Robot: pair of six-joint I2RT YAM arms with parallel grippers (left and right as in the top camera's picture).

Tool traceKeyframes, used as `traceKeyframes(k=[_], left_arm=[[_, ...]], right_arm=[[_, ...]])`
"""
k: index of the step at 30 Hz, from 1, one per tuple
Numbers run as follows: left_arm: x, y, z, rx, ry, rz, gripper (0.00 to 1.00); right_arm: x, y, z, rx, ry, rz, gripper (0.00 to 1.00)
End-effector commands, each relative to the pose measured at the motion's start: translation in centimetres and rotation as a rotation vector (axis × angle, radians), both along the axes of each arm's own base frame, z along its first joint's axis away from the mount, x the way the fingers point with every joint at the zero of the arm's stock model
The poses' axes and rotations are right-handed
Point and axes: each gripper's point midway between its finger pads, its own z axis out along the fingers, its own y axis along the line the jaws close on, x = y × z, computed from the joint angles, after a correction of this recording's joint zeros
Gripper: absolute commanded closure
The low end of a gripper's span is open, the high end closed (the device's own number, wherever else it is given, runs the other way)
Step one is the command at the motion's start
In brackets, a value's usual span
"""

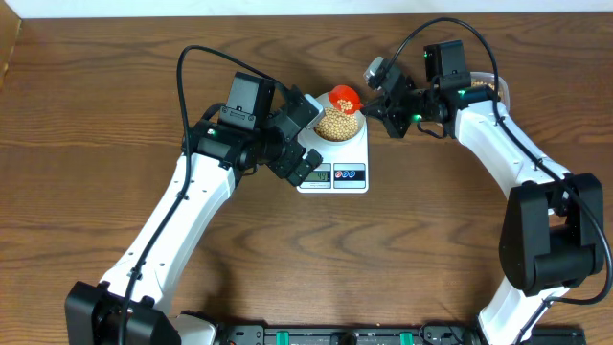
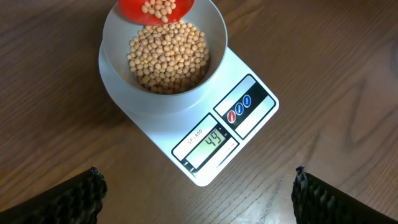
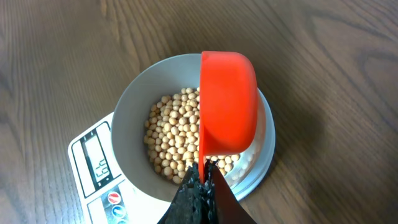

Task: Scoop item into bowl and weigh 50g on scale

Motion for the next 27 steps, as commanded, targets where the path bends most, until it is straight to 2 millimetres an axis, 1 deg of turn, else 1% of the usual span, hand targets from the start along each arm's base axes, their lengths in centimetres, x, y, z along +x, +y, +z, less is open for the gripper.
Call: traceKeyframes(k=[1,13,16,19,22,25,27], left_arm=[[-0.11,-0.22,-0.01,-0.016,0.015,0.002,0.02],[-0.12,-0.22,-0.02,-0.016,0.015,0.002,0.02],[-0.12,-0.22,-0.02,-0.016,0.015,0.002,0.02],[-0.12,-0.22,-0.02,-0.016,0.015,0.002,0.02],[-0.12,-0.22,-0.02,-0.016,0.015,0.002,0.02],[-0.12,-0.22,-0.02,-0.016,0.015,0.002,0.02],[-0.11,-0.22,-0.01,-0.016,0.015,0.002,0.02]], right_arm=[[-0.41,0.64,0.99,0.011,-0.025,0.024,0.99],[-0.43,0.66,1.01,0.010,-0.029,0.029,0.99],[-0.88,0.95,1.04,0.024,-0.013,0.044,0.99],[-0.53,0.60,0.76,-0.003,-0.022,0.025,0.99],[-0.98,1.06,1.01,0.023,-0.012,0.047,0.99],[-0.71,0.83,0.80,-0.002,-0.029,0.042,0.99],[-0.86,1.00,0.93,0.010,-0.027,0.050,0.99]])
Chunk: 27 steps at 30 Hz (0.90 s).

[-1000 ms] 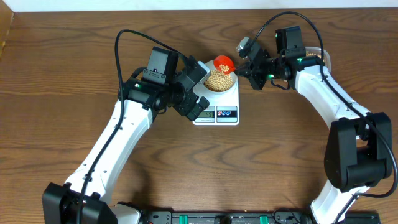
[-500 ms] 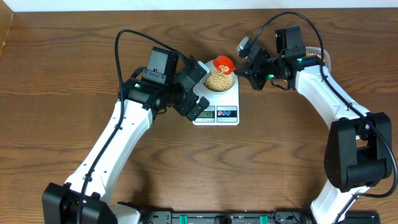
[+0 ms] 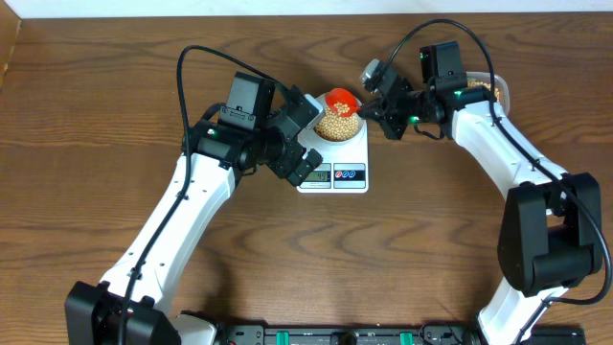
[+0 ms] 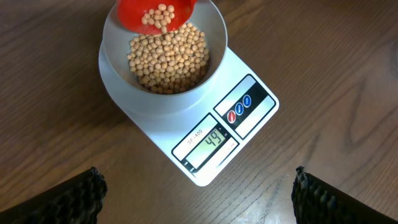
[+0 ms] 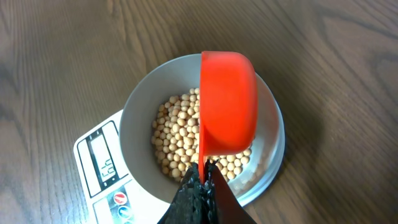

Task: Scoop item into bowl and weigh 50g on scale

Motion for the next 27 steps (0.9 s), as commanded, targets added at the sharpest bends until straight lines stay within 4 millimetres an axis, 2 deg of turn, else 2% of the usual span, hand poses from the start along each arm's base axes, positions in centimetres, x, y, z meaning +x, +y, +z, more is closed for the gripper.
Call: traceKeyframes(k=[1,4,19,23,27], left_arm=[[-0.1,-0.2,0.0,-0.016,0.015,0.002,0.02],[-0.1,-0.2,0.0,-0.016,0.015,0.003,0.02],[-0.1,-0.2,0.0,-0.016,0.015,0.003,0.02],[-0.1,-0.2,0.0,-0.016,0.015,0.002,0.02],[-0.1,-0.2,0.0,-0.016,0.015,0.002,0.02]], right_arm=[[-0.5,0.5,1.0,0.014,-0.025,0.032,0.99],[-0.1,0.1,0.7,-0.019,-0.037,0.009,0.99],[-0.3,0.3,0.7,-0.006,-0.015,0.004,0.99],[-0.1,0.1,0.8,0.045,0.098,-0.100,0.99],[-1.1,0.4,2.2,0.194,0.247,-0.117,0.99]])
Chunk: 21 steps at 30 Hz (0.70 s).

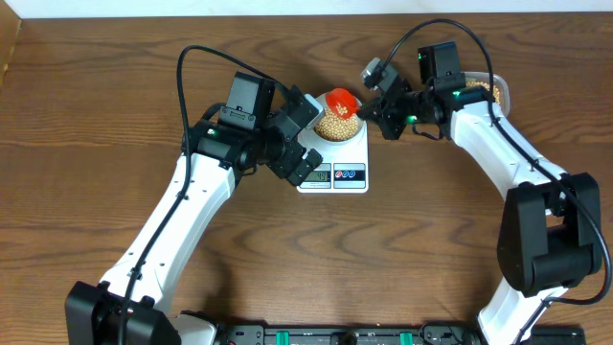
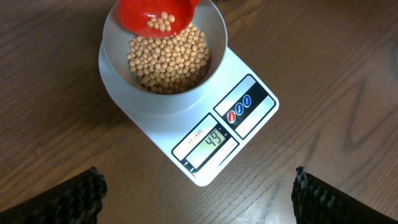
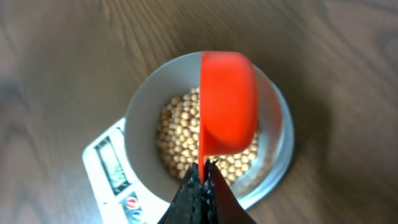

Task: Scoop item into bowl and weigh 50g on scale

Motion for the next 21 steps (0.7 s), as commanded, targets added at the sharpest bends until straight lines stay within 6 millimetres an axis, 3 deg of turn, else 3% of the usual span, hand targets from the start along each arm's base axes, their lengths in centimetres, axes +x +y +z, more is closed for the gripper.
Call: traceKeyframes(k=[1,5,21], left_arm=[[-0.1,-0.2,0.0,-0.016,0.015,0.002,0.02],[-0.1,-0.2,0.0,-0.016,0.015,0.002,0.02],[-0.1,-0.2,0.0,-0.016,0.015,0.003,0.02]], right_arm=[[-1.0,0.2,2.6,0.185,0.149,-0.034,0.99],[-1.4,0.1,3.6,0.258,0.175,-0.005,0.99],[-1.3,-0.1,3.6,0.255,0.162,-0.004,0.99]])
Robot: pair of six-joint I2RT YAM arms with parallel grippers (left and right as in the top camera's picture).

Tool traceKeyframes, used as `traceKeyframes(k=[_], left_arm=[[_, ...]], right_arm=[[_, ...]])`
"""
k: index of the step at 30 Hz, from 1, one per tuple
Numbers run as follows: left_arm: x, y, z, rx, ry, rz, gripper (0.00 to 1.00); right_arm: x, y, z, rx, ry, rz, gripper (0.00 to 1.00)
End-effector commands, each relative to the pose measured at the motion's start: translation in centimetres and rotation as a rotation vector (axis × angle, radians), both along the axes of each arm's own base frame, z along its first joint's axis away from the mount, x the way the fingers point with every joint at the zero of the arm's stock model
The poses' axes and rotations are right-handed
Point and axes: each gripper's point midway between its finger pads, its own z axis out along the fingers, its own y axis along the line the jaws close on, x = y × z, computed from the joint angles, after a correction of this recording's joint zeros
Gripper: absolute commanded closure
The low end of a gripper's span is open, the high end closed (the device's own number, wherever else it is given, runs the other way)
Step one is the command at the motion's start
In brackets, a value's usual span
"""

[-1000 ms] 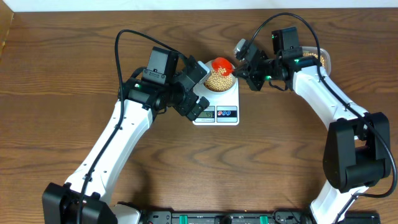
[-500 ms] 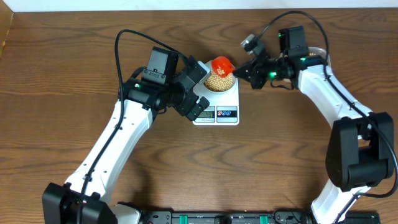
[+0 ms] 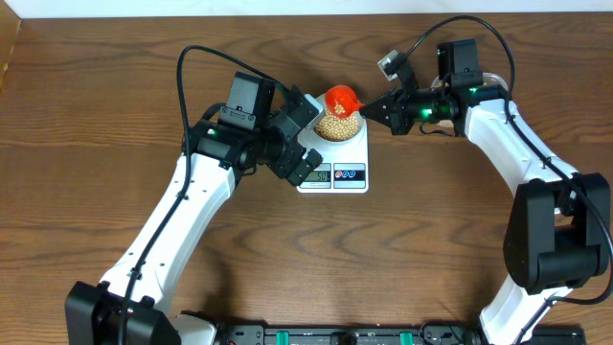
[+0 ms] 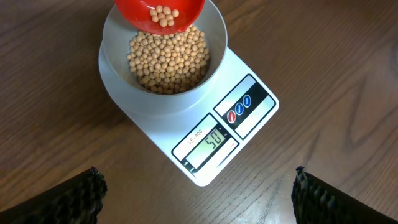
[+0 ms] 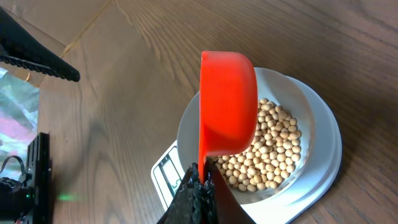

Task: Scoop item into bowl and weigh 50g on scale
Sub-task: 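Carry the red scoop right from the bowl to the soybean tub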

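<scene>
A white scale (image 4: pixel 239 124) carries a white bowl (image 4: pixel 118 37) of tan beans (image 4: pixel 168 62); its display (image 4: pixel 212 140) reads 50. My right gripper (image 5: pixel 202 180) is shut on the handle of a red scoop (image 5: pixel 227 102), held over the bowl's far side with a few beans inside (image 4: pixel 163 15). In the overhead view the scoop (image 3: pixel 341 98) hangs over the bowl (image 3: pixel 337 125), and the right gripper (image 3: pixel 383 107) reaches in from the right. My left gripper (image 4: pixel 196 190) is open, hovering over the table just in front of the scale (image 3: pixel 333 168).
A container of beans (image 3: pixel 490 88) sits at the back right behind the right arm. Bare wooden table (image 3: pixel 115 115) lies all around the scale. The left arm (image 3: pixel 206 187) reaches in from the front left.
The display went from 49 to 50. My right arm has drawn back to the right and tipped the scoop flatter over the bowl. The left arm stayed put.
Throughout, my right gripper held the red scoop tilted over the bowl, with the display at 49 and the left gripper open in front of the scale. The scoop shifted slightly between moments. Now the display shows 50 and a few beans remain in the scoop.
</scene>
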Motion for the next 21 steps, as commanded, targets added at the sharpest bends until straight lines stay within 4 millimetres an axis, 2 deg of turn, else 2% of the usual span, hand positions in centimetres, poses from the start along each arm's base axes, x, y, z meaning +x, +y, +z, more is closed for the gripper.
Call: traceKeyframes(k=[1,21], left_arm=[[-0.12,-0.22,-0.02,-0.016,0.015,0.003,0.02],[-0.12,-0.22,-0.02,-0.016,0.015,0.002,0.02]], right_arm=[[-0.41,0.30,1.15,0.026,-0.013,0.015,0.99],[0.34,-0.01,1.17,0.016,-0.020,-0.018,0.99]])
